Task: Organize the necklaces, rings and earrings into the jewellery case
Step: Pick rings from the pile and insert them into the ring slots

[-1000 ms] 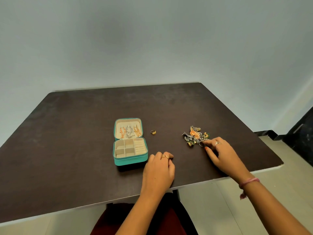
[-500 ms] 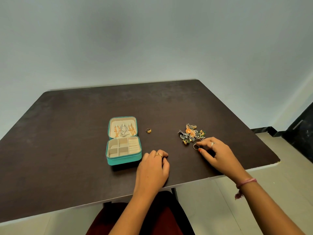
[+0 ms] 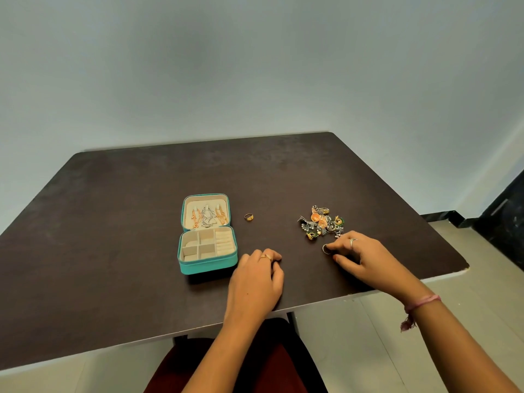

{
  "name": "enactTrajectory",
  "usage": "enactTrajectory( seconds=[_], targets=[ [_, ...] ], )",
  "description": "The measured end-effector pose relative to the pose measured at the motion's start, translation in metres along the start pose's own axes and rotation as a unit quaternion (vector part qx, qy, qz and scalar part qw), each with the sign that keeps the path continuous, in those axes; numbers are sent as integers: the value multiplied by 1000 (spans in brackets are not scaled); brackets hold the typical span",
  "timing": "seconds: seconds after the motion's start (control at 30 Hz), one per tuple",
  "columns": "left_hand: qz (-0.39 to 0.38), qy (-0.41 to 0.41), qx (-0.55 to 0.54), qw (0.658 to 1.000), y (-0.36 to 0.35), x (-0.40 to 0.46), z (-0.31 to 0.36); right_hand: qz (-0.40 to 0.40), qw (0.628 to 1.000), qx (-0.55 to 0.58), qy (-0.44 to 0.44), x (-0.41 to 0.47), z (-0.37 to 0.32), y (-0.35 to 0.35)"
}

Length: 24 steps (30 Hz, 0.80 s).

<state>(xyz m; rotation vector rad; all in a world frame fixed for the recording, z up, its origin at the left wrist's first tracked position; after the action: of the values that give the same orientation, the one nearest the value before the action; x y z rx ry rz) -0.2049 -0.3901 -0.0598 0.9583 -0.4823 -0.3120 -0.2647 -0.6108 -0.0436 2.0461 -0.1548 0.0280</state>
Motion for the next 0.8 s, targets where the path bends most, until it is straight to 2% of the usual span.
enactTrajectory(
  seconds=[0.2, 0.43, 0.53, 0.8],
  targets=[
    [6, -3, -6, 1000, 1, 0, 0, -33, 999, 12, -3, 0, -10, 8],
    [1, 2, -3, 1000, 0, 1, 0, -57, 997, -41, 33, 11, -14, 10],
    [-3, 0, -6, 1000, 0, 0, 0, -69, 996, -53, 21, 17, -18, 7],
    [26, -24, -10, 999, -2, -3, 0, -62, 993, -93, 31, 26, -22, 3]
  ],
)
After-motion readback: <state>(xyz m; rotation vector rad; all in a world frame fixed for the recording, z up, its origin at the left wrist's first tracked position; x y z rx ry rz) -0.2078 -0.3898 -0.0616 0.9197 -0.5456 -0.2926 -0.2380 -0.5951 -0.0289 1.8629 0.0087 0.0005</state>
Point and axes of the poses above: each hand's wrist, its own x-axis towards the middle knuckle, its own y-axis out of the back of the hand, z = x × y, the point moved 3 cm from there along x, towards the middle knuckle, and after that the axes turned 1 degree about -y, right-handed, at the moved point
